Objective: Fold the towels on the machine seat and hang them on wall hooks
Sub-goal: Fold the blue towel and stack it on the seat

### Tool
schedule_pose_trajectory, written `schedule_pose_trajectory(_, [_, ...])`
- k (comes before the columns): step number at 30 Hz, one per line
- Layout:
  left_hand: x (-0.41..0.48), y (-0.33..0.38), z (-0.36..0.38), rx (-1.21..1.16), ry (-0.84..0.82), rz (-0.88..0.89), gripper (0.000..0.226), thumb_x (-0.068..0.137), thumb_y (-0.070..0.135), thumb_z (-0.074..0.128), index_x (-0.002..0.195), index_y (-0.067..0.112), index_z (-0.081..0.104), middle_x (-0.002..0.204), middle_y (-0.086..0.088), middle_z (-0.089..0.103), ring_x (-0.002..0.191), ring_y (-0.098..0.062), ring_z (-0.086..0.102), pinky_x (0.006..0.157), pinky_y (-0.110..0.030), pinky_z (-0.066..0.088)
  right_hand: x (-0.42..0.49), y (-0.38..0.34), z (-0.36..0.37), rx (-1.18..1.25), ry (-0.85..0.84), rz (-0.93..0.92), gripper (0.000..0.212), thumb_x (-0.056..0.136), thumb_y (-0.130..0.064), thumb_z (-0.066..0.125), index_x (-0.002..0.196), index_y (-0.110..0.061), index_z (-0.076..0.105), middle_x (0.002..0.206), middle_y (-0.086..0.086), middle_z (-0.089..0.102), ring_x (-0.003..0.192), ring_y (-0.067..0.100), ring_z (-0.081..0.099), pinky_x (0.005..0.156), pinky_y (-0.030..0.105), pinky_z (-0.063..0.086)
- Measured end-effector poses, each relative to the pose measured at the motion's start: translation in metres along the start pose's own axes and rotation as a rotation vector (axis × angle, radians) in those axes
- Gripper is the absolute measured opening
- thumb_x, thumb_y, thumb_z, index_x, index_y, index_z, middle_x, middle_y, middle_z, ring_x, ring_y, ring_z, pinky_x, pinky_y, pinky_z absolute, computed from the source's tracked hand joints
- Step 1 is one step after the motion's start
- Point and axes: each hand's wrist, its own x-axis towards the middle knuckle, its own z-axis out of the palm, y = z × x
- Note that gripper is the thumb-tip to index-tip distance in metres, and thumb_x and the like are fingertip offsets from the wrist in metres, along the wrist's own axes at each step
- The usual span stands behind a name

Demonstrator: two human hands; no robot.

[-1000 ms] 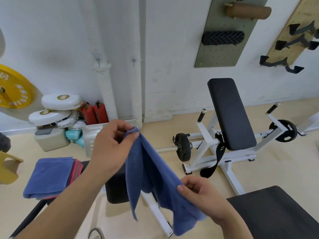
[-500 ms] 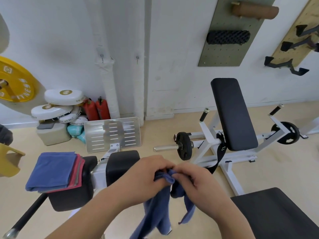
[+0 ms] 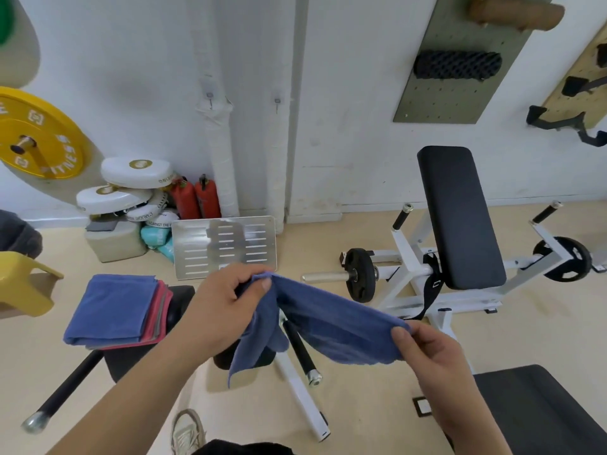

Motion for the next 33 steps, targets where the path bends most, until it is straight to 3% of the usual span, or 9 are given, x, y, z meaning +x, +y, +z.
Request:
schedule_pose_trajectory(3, [0.004,-0.012,0.0,0.086,-0.066,-0.035,0.023,0.106,0.03,0.047,0.108,0.032,0.07,0.095,0.004,0.072,0.089,-0.011,0.065,0.077,-0.02,0.049,0.007,-0.01,0.018,0.11,0.048,0.02,0.024,0.1,-0.019,0.058,0.092,-0.022,0.081,0.091,0.015,0.078,0.091,0.035,0.073,0.084,0.05,0.057])
schedule_pose_trajectory(7, [0.014,-0.027,-0.01,0.176,0.085,-0.019,0.037,0.106,0.03,0.046,0.141,0.029,0.058,0.129,0.011,0.057,0.115,-0.01,0.054,0.096,-0.019,0.038,0.021,-0.019,0.043,0.093,0.141,0.039,0.024,0.101,-0.021,0.061,0.089,-0.023,0.081,0.087,0.007,0.079,0.089,0.033,0.073,0.083,0.05,0.058])
schedule_pose_trajectory(9, [0.022,-0.032,-0.021,0.263,0.171,-0.053,0.034,0.106,0.032,0.045,0.132,0.023,0.065,0.126,0.007,0.06,0.113,-0.015,0.056,0.093,-0.023,0.039,0.029,-0.022,0.054,0.029,0.165,0.018,0.021,0.1,-0.025,0.063,0.088,-0.028,0.08,0.083,0.001,0.079,0.087,0.028,0.073,0.081,0.047,0.059])
schedule_pose_trajectory(12, [0.038,-0.038,-0.035,0.312,0.188,-0.1,0.027,0.105,0.037,0.046,0.087,0.029,0.065,0.086,0.006,0.064,0.083,-0.017,0.059,0.071,-0.025,0.041,0.041,-0.032,0.076,0.026,0.132,-0.002,0.024,0.099,-0.021,0.065,0.085,-0.032,0.081,0.079,0.012,0.076,0.072,0.02,0.068,0.073,0.041,0.058])
schedule_pose_trajectory(14, [0.049,-0.042,-0.041,0.155,0.172,-0.15,0.04,0.102,0.038,0.054,0.066,0.02,0.055,0.062,-0.001,0.057,0.064,-0.021,0.056,0.062,-0.029,0.048,0.05,-0.042,0.095,0.076,0.1,0.006,0.022,0.096,-0.017,0.068,0.087,-0.031,0.083,0.079,0.015,0.076,0.071,0.019,0.068,0.071,0.044,0.059])
schedule_pose_trajectory(18, [0.069,-0.038,-0.045,-0.166,0.123,-0.185,0.042,0.1,0.032,0.06,0.07,0.002,0.058,0.059,-0.011,0.053,0.055,-0.012,0.05,0.062,-0.029,0.05,0.073,-0.064,0.143,0.123,0.068,0.009,0.015,0.09,-0.009,0.075,0.085,-0.02,0.083,0.07,0.019,0.073,0.062,0.021,0.066,0.058,0.036,0.06])
schedule_pose_trajectory(25, [0.096,-0.031,-0.058,-0.454,-0.032,-0.229,0.025,0.102,0.016,0.058,0.098,0.028,0.08,0.094,0.009,0.078,0.086,0.003,0.071,0.07,-0.005,0.05,0.094,-0.104,0.241,0.09,0.027,0.055,0.016,0.093,-0.005,0.07,0.096,-0.016,0.081,0.08,0.007,0.079,0.074,0.03,0.076,0.074,0.058,0.063])
schedule_pose_trajectory(29, [0.112,-0.049,-0.085,-0.409,-0.092,-0.103,0.022,0.101,0.01,0.059,0.098,0.018,0.08,0.091,-0.005,0.075,0.084,-0.009,0.07,0.069,-0.007,0.051,0.103,-0.112,0.272,-0.029,0.134,-0.015,0.015,0.09,-0.01,0.073,0.092,-0.022,0.082,0.083,-0.001,0.08,0.082,0.019,0.076,0.079,0.049,0.063])
schedule_pose_trajectory(33, [0.123,-0.06,-0.103,-0.477,-0.174,-0.114,0.023,0.101,0.007,0.058,0.095,0.017,0.078,0.084,-0.011,0.075,0.078,-0.021,0.071,0.072,-0.016,0.054,0.108,-0.12,0.293,-0.092,0.162,-0.068,0.021,0.089,-0.006,0.075,0.087,-0.026,0.081,0.08,-0.01,0.079,0.078,0.006,0.074,0.073,0.023,0.06])
